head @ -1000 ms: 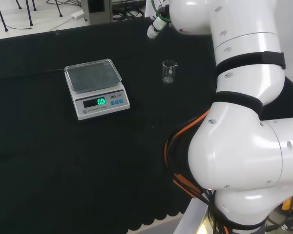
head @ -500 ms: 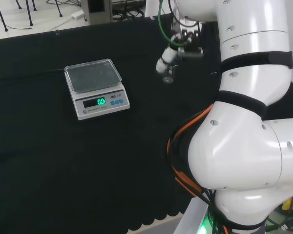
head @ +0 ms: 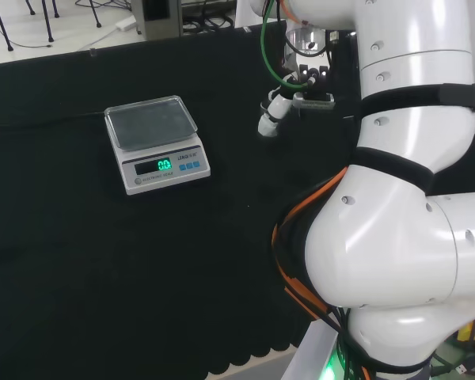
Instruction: Pick up the beaker.
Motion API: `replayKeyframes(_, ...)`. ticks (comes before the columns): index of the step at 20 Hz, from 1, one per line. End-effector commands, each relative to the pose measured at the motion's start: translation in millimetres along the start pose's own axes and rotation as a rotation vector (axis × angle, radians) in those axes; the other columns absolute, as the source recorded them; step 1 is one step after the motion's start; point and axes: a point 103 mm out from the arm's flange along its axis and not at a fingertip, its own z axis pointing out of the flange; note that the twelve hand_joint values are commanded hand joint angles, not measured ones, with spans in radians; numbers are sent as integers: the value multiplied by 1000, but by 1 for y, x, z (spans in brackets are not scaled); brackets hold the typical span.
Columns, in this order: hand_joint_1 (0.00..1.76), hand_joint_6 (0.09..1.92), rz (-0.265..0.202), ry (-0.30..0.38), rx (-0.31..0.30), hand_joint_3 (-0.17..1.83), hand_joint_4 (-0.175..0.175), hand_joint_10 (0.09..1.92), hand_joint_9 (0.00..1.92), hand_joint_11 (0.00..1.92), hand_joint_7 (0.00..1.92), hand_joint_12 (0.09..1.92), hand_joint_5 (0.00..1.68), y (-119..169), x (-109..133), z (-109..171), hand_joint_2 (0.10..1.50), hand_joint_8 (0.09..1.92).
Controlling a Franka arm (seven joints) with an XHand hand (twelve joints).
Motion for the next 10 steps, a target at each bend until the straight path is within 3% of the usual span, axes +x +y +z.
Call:
replayKeyframes(1,787,87,-14,-26,-129,392,60,581,0,9,0,1519,0,-4,9,-42,552,87)
replayKeyframes(5,785,87,-23,-52,-166,386,61,605,0,11,13,1520,0,-13,16,-57,555,87)
replayKeyframes(10,783,87,-22,-51,-147,378,61,647,0,24,27,1520,0,-7,15,-52,560,87)
